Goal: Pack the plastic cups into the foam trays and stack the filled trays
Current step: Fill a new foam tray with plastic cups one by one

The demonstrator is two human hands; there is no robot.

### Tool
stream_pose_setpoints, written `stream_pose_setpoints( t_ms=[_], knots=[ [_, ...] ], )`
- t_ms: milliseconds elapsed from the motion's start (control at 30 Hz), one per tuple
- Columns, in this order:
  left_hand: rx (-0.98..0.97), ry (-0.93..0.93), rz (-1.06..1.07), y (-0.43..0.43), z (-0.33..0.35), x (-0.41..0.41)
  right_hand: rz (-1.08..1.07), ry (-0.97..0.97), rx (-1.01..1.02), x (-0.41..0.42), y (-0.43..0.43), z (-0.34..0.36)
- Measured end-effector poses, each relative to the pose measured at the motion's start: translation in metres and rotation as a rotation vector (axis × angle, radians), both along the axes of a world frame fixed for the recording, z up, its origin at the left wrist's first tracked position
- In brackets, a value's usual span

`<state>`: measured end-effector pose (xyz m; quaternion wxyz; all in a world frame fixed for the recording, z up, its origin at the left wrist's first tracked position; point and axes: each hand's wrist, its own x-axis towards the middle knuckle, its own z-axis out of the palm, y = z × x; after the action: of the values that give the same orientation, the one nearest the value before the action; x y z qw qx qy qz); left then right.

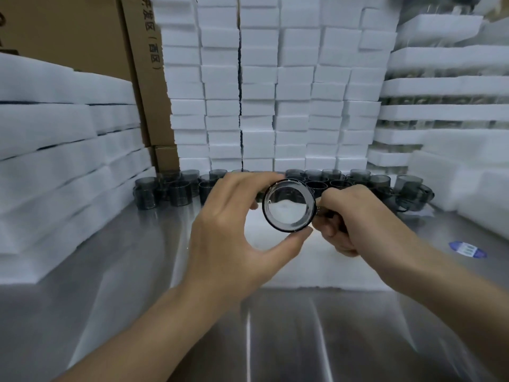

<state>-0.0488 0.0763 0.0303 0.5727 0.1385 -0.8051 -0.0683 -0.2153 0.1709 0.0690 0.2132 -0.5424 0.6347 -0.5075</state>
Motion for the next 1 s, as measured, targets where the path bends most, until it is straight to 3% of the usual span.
stream_pose_setpoints(
  t_ms=[67,533,700,900,1000],
  knots=[
    [-0.031,0.004,0.021,0.001,-0.003,-0.001,-0.023,0.147,-0.026,-0.002,0.001,-0.002],
    [-0.062,-0.032,-0.002,0.001,-0.013,0.0,-0.044,0.391,-0.126,0.003,0.001,-0.019],
    [-0.065,-0.009,-0.024,-0.001,-0.012,-0.001,-0.055,0.381,-0.184,0.0,0.0,-0.021],
    [0.068,0.098,-0.059,0.0,-0.009,-0.004,-0.085,0.348,-0.474,0.002,0.003,-0.02],
    [0.094,0.175,-0.055,-0.001,-0.008,-0.006,-0.082,0.387,-0.52,0.004,0.003,-0.024]
  ],
)
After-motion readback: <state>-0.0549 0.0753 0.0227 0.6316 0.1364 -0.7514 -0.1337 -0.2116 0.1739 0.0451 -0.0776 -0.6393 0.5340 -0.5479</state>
